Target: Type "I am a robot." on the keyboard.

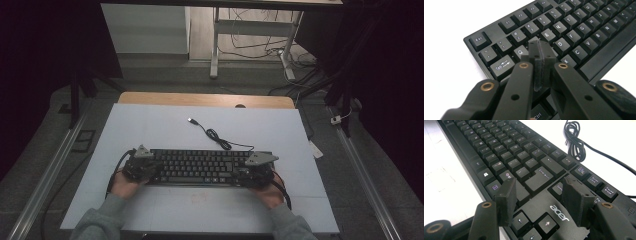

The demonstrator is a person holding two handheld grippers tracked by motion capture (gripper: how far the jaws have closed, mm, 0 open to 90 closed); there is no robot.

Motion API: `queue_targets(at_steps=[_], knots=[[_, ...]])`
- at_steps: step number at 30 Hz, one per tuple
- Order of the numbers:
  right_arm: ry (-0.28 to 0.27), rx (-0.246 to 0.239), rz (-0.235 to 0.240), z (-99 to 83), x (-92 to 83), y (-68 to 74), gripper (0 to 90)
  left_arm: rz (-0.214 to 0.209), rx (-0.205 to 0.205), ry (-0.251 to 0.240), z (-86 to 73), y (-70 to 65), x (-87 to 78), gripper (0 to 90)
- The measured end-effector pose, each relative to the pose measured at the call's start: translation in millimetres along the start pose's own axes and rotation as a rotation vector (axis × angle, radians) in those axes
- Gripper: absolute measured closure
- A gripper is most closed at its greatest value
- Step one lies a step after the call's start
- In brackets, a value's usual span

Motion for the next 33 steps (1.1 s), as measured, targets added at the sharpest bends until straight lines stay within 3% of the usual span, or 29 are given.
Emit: queue_targets(at_steps=[17, 20, 28, 33], knots=[[0.004, 0.000, 0.003, -0.3, 1.2, 0.7, 45.3, 0.007, 0.003, 0.005, -0.4, -0.5, 4.2, 89.0], [0.003, -0.001, 0.004, -0.2, 1.4, 0.8, 45.3, -0.014, -0.011, -0.032, 0.8, -0.9, 0.1, 89.0], [0.000, -0.001, 0.003, 0.0, 0.4, 0.4, 45.3, -0.017, -0.025, -0.083, 1.8, 1.2, -10.0, 88.0], [-0.001, 0.002, 0.000, -0.2, -0.1, -0.3, 45.0, -0.033, -0.054, -0.146, 3.1, 4.1, -19.3, 73.6]])
Point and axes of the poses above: each handheld gripper's, and its own axes: x roughly forward along the jaws, z roughly out of its top, y roughly to its left, the point moved 2 cm from there along x, roughly forward along the jaws, and after that the axes turned 5 degrees about y, right-handed, at the moved point
